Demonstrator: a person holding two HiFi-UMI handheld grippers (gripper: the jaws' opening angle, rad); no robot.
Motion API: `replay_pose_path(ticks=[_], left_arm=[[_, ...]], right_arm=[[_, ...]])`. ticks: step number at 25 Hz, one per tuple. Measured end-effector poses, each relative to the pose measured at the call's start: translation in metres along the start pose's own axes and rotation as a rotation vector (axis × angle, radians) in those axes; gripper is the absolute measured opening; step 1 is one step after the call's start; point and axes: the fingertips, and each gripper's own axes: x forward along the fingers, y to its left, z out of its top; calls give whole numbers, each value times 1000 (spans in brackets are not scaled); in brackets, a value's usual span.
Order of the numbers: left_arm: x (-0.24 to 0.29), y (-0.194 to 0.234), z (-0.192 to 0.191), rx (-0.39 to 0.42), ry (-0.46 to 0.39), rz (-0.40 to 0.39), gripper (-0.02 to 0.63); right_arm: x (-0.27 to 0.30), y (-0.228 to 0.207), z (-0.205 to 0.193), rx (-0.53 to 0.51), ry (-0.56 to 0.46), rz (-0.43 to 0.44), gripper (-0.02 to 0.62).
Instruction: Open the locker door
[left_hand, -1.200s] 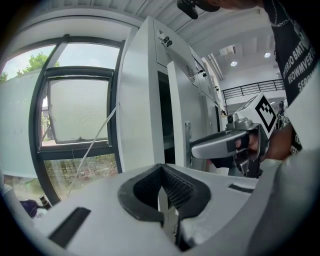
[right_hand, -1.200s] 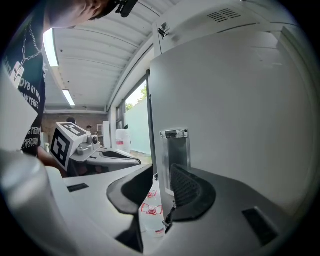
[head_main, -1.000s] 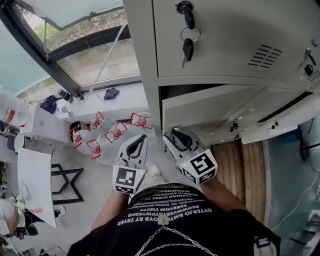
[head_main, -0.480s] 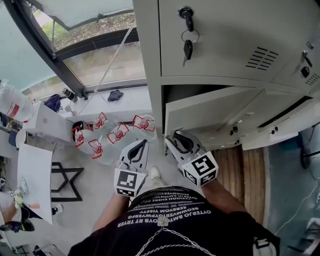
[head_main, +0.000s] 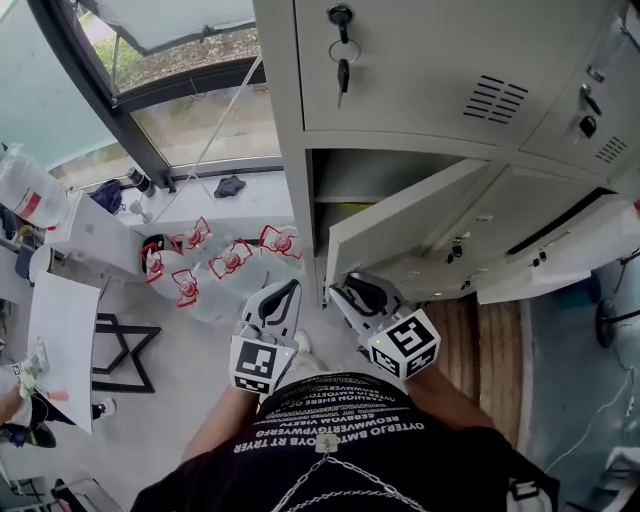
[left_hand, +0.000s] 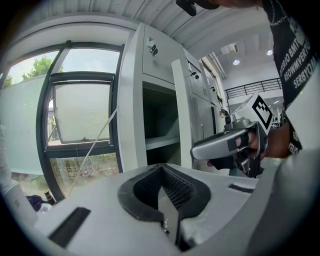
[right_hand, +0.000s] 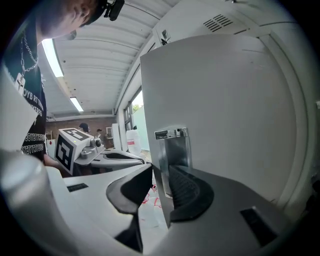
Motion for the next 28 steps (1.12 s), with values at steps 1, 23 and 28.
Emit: replay_pose_path(ticks=[1, 23, 28], left_arm=[[-1, -5, 0, 0, 0, 0, -8], [-25, -101, -4, 3, -3, -43, -8], [-29, -118, -2, 17, 3, -61, -8]], right_arm=[[-5, 2, -1, 1, -1, 9, 102], [-110, 14, -24, 5, -43, 27, 120], [-132, 10, -28, 24, -65, 11, 127]])
